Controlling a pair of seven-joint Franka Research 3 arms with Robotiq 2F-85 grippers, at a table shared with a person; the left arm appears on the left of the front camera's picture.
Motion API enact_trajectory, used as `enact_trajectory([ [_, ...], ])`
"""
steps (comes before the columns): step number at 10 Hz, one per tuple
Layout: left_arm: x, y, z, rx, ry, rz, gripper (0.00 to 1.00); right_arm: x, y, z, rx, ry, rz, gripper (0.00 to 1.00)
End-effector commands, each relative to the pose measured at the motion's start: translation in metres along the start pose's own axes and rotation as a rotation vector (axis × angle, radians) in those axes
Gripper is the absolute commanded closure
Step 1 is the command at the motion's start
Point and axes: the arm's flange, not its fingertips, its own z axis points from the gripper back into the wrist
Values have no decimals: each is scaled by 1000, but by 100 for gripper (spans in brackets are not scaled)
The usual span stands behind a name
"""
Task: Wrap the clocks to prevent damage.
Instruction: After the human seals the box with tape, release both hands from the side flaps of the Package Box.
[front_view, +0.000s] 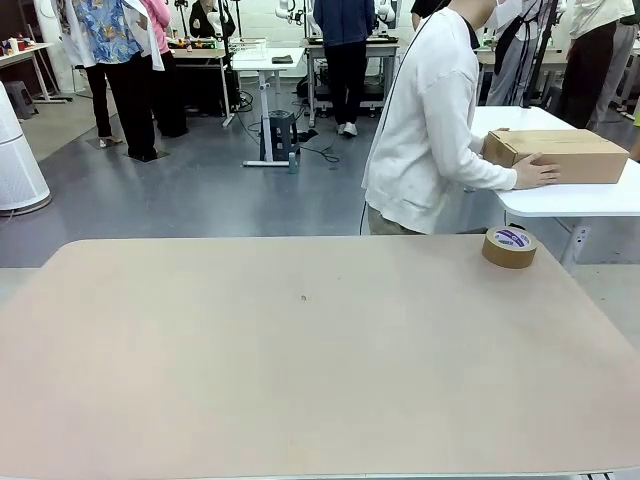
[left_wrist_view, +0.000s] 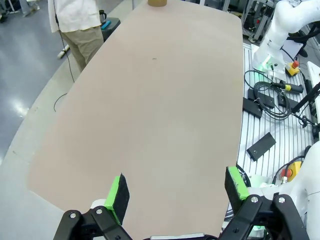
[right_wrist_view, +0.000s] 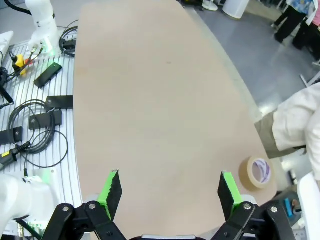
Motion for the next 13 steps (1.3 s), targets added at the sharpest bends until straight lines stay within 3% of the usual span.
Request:
enact_trajectory([
  [1, 0, 0, 0, -4, -9, -7, 0, 0, -1, -2, 2, -11, 4, 0],
  [4, 0, 0, -1, -1, 2, 1, 0, 0, -1, -2, 2, -11, 4, 0],
  [6, 1, -7, 16, -113, -217, -109, 0, 0, -1, -2, 2, -11, 4, 0],
  [13, 3, -15, 13, -111, -229, -94, 0, 0, -1, -2, 2, -11, 4, 0],
])
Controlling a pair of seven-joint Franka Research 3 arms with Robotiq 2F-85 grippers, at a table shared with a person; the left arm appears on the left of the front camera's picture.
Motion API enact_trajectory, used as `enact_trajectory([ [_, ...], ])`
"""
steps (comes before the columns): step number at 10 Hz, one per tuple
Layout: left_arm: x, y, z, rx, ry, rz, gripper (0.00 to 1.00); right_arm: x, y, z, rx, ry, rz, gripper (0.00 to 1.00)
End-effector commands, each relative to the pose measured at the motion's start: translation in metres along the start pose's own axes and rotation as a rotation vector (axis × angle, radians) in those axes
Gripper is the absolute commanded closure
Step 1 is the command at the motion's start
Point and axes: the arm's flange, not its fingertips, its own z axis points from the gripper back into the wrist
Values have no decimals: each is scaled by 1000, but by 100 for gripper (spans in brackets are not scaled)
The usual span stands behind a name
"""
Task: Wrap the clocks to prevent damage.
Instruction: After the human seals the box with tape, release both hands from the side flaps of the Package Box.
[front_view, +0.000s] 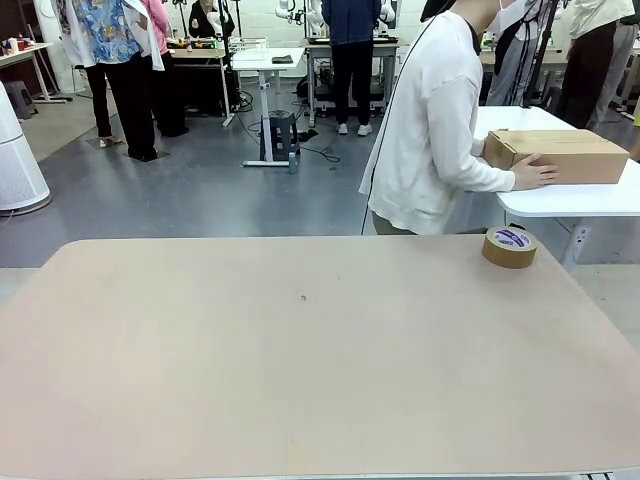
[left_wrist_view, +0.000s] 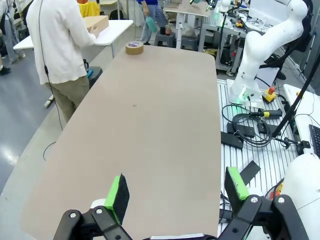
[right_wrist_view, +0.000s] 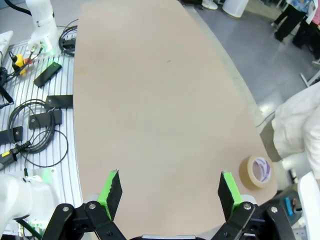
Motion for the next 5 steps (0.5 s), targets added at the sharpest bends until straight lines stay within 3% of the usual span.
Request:
enact_trajectory([
  [1, 1, -2, 0, 5, -5, -11, 0, 0, -1, -1, 1, -16, 6, 0],
  [5, 1, -2, 0, 5, -5, -11, 0, 0, -1, -1, 1, -16, 6, 0],
])
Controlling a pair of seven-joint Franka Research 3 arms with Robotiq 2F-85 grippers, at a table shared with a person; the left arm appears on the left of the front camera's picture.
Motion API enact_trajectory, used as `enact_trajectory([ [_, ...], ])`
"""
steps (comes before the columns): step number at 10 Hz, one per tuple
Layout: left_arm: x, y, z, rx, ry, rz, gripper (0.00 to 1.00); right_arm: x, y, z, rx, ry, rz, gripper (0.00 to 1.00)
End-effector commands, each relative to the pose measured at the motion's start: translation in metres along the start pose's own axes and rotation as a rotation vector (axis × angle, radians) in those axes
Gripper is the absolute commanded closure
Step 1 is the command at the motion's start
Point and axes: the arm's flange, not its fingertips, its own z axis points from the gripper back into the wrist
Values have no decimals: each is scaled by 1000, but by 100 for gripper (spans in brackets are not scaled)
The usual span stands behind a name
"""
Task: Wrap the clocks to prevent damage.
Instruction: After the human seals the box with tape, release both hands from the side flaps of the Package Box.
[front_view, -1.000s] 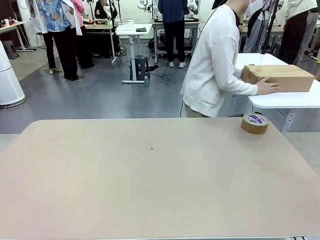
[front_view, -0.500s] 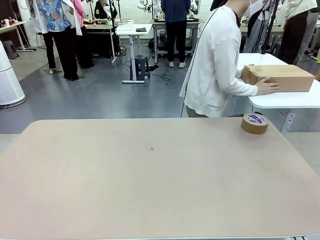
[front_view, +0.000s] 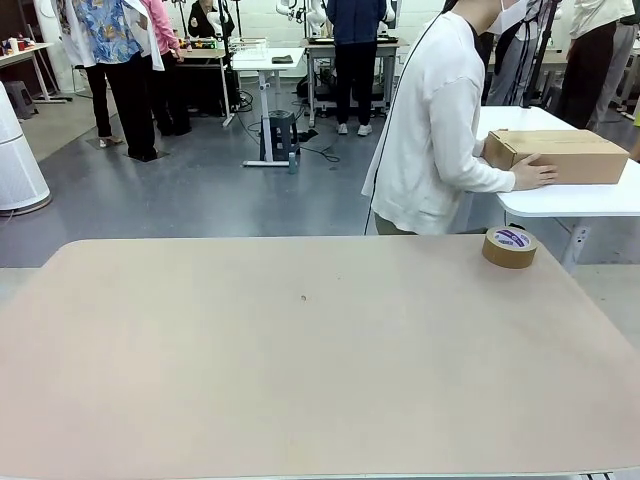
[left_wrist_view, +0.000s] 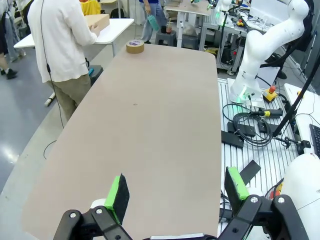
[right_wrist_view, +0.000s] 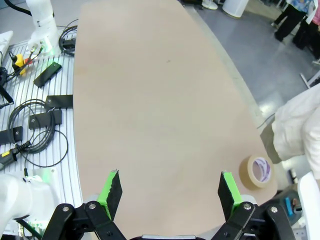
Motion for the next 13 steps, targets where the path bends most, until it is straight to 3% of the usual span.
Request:
enact_trajectory([
  [1, 0, -1, 0, 1, -11, -14, 0, 0, -1, -1, 1, -16, 6, 0],
  [13, 0, -1, 0, 1, -11, -14, 0, 0, -1, -1, 1, -16, 6, 0],
])
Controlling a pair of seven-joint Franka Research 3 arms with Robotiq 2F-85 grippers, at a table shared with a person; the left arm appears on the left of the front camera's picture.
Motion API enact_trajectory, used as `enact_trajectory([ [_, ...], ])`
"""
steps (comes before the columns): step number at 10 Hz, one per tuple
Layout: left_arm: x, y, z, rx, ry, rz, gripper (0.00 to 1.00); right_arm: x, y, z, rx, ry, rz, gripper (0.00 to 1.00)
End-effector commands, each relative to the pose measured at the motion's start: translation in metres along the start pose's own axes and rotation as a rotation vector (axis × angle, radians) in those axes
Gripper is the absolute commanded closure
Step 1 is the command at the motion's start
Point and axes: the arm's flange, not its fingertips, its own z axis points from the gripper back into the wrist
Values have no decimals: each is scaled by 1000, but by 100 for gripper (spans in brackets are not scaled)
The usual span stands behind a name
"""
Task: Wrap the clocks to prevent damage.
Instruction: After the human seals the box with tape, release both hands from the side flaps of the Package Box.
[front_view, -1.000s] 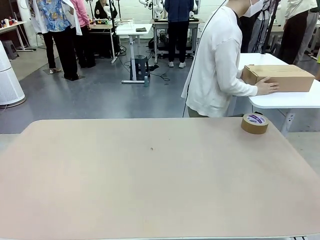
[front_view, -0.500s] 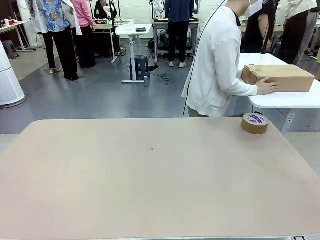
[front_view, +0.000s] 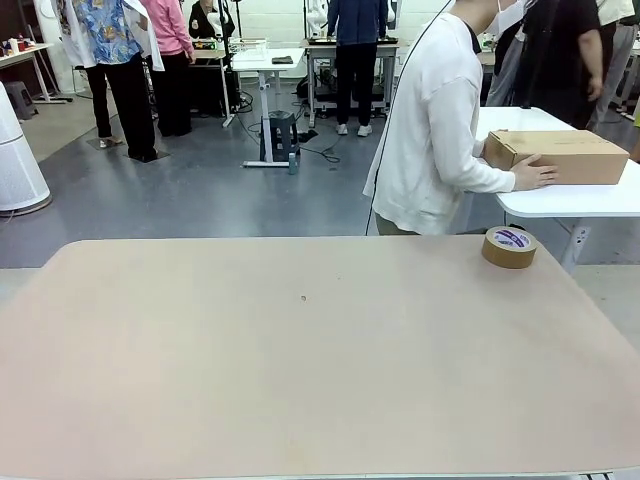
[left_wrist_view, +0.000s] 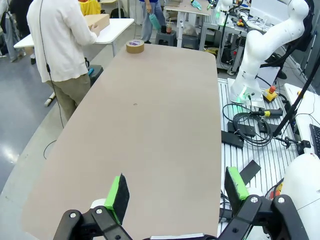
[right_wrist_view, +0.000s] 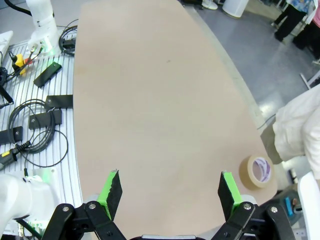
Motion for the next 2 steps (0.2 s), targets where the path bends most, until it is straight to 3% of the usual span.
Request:
enact_trajectory([
  [1, 0, -1, 0, 1, -11, -14, 0, 0, -1, -1, 1, -16, 6, 0],
  [2, 0, -1, 0, 1, -11, -14, 0, 0, -1, -1, 1, -16, 6, 0],
])
